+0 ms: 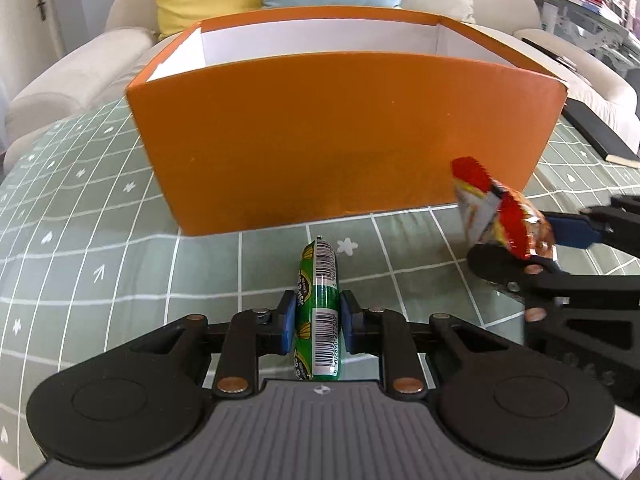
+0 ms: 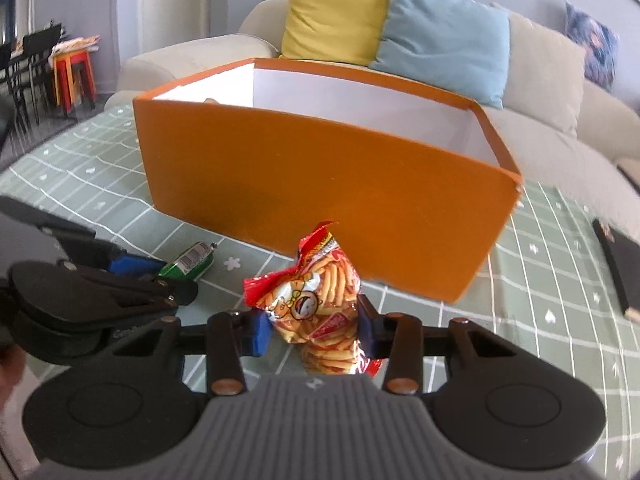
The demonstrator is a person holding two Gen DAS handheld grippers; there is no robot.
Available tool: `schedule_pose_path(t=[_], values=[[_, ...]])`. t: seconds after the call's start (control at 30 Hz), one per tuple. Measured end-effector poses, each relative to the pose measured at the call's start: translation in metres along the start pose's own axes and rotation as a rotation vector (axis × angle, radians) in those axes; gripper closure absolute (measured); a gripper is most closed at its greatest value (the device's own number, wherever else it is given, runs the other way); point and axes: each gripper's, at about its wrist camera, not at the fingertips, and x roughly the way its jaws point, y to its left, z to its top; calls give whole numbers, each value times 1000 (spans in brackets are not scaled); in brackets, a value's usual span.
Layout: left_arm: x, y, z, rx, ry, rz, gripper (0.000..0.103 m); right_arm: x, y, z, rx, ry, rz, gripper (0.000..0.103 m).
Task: Organize snacks
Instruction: 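Lift the sausage and snack bag and carry both over the orange box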
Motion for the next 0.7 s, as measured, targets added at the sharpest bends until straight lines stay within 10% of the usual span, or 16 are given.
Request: schedule_pose_path(t=[0.7], values=[[-88,10,17,-178,-188,-35,78,-75,-19,18,68,-114,54,64]])
